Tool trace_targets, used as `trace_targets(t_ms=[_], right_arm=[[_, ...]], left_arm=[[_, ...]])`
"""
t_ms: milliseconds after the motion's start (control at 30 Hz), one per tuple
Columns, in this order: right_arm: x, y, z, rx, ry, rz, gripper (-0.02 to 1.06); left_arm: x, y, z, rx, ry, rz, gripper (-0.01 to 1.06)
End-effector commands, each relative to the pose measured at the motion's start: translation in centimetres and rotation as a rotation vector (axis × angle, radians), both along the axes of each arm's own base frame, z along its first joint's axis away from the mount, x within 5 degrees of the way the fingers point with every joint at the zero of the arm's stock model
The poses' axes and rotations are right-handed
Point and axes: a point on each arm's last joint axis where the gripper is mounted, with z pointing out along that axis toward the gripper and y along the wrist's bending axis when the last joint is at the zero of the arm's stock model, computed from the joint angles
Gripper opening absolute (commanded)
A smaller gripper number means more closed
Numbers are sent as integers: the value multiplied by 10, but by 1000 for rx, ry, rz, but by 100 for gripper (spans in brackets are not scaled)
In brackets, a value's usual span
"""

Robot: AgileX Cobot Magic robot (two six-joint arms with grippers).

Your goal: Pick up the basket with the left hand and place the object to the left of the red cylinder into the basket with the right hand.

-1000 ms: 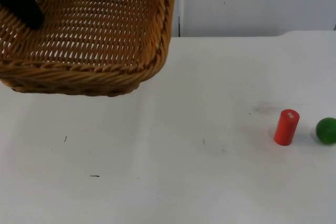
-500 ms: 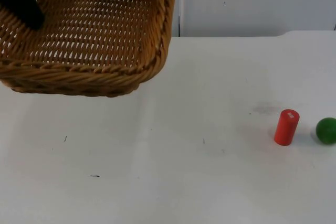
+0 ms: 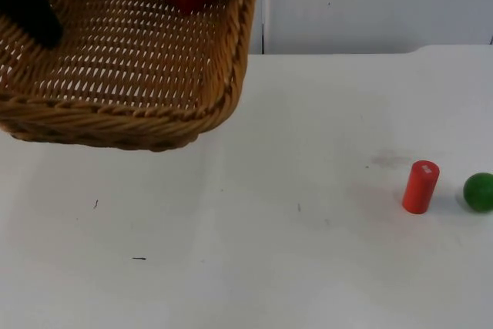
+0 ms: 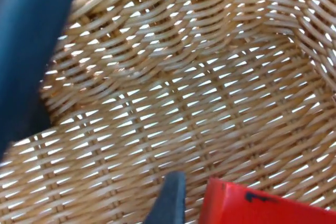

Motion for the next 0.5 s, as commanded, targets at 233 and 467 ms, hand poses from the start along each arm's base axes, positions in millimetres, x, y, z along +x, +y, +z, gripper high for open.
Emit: trace_targets(t_ms=[233, 467], right_arm=[[-9, -8, 27, 19, -56, -3, 77], [-27, -26, 68, 68, -99, -1, 77]], left_arm=[[-1, -3, 5, -29, -17, 0, 0], [-1, -2, 4, -23, -17, -1, 0]])
